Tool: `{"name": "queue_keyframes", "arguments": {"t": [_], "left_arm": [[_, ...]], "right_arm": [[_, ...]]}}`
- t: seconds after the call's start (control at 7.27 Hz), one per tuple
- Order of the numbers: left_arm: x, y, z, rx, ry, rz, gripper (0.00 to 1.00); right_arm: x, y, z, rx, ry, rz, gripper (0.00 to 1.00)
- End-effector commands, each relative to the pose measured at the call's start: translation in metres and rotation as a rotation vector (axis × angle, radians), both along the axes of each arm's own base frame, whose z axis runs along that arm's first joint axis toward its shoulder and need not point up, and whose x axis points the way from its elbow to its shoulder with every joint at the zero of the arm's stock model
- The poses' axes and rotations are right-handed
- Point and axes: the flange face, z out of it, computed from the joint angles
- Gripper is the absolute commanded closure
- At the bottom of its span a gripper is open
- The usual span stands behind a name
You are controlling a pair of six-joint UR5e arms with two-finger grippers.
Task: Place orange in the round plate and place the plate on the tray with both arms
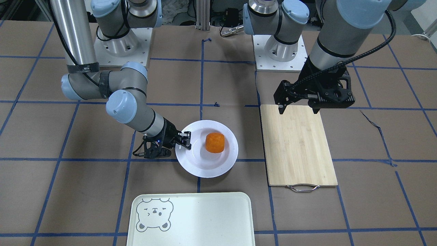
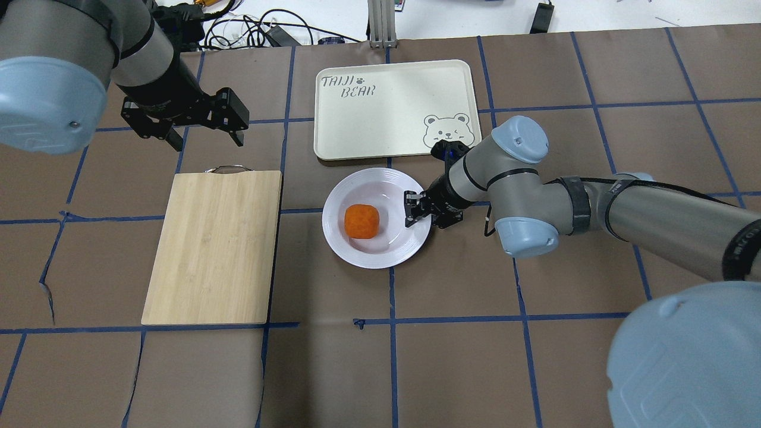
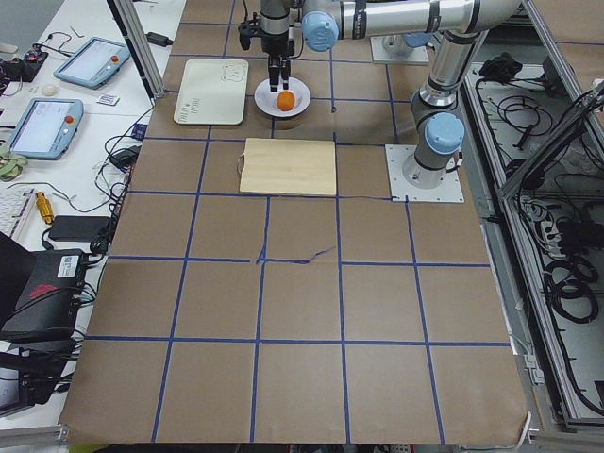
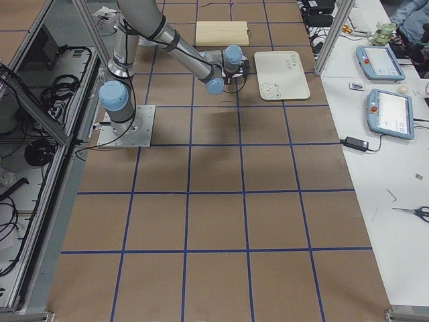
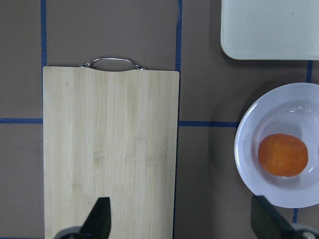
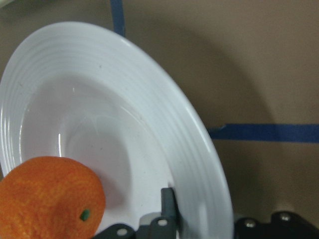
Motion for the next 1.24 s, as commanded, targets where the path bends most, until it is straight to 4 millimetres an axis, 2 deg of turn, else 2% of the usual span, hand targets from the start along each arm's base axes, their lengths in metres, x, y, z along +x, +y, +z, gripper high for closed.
{"name": "queue_keyframes", "arguments": {"t": [0.0,0.28,0.41,0.55,0.83,0.96,1.1], "left_arm": [[0.001,0.0,0.0,0.001,-0.006,0.0,0.0],[0.001,0.0,-0.002,0.007,-0.006,0.0,0.0],[0.0,0.0,-0.004,0.01,-0.006,-0.001,0.0],[0.0,0.0,-0.004,0.01,-0.006,-0.001,0.0],[0.0,0.0,-0.005,0.012,-0.006,-0.003,0.0],[0.0,0.0,-0.005,0.012,-0.007,-0.001,0.0],[0.0,0.0,-0.005,0.012,-0.007,-0.001,0.0]], "right_arm": [[-0.005,-0.009,0.007,0.005,-0.017,-0.041,1.0],[-0.023,-0.051,0.042,0.016,-0.098,-0.163,1.0],[-0.025,-0.07,0.062,0.0,-0.097,-0.167,1.0],[-0.024,-0.099,0.072,-0.041,-0.102,-0.162,1.0],[-0.022,-0.19,0.053,-0.098,-0.094,-0.174,1.0],[-0.022,-0.219,0.037,-0.1,-0.09,-0.194,1.0],[-0.021,-0.228,0.021,-0.091,-0.089,-0.197,1.0]]}}
